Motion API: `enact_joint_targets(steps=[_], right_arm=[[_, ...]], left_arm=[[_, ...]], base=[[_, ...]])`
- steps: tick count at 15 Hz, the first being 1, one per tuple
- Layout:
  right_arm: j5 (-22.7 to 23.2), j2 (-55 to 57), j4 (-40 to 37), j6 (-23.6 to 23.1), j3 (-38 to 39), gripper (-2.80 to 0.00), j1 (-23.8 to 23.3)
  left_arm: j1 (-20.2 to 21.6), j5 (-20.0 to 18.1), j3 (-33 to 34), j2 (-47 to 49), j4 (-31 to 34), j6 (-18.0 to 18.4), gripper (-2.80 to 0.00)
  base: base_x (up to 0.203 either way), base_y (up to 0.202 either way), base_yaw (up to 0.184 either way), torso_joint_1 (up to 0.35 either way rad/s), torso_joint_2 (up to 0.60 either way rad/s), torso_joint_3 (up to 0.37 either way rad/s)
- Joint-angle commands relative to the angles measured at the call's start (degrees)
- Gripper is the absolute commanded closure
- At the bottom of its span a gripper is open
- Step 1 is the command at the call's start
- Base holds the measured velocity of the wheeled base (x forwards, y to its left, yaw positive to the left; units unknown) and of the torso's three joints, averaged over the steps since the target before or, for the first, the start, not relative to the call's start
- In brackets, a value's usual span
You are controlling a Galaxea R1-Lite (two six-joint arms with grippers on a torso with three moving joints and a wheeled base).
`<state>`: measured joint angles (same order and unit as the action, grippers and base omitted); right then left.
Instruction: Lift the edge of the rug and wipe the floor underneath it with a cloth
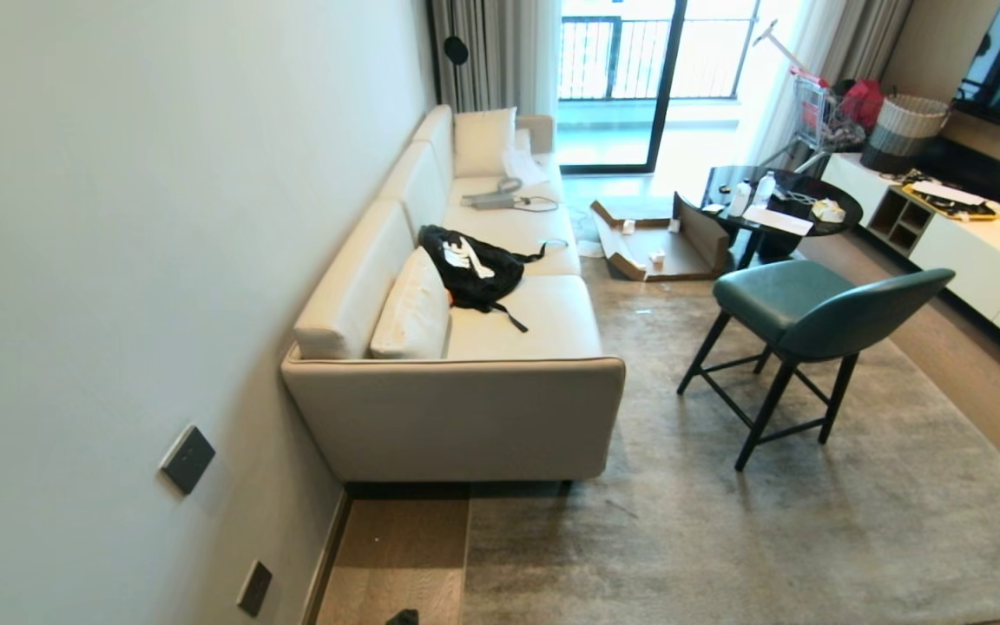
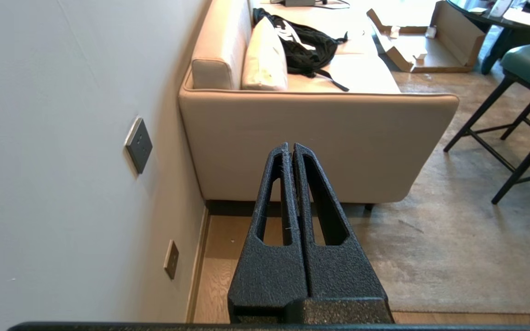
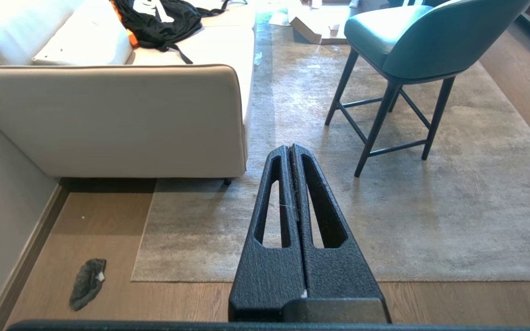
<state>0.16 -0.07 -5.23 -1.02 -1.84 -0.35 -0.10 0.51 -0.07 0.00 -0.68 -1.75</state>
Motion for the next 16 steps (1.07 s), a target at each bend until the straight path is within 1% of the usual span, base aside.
enact_joint_targets(steps=[1, 16], right_arm=[[0.02, 0.07, -0.04, -0.03, 0.00, 0.00, 0.00], [0.11, 0.07, 0.04, -0.56, 0.02, 0.00, 0.00]], left_arm=[[0.01, 0.02, -0.01, 0.00, -0.02, -0.01, 0.00], [0.01, 0.02, -0.01, 0.00, -0.02, -0.01, 0.00]], base=[[0.000, 0.000, 0.000, 0.000, 0.00, 0.000], [0.000, 0.000, 0.000, 0.000, 0.00, 0.000]])
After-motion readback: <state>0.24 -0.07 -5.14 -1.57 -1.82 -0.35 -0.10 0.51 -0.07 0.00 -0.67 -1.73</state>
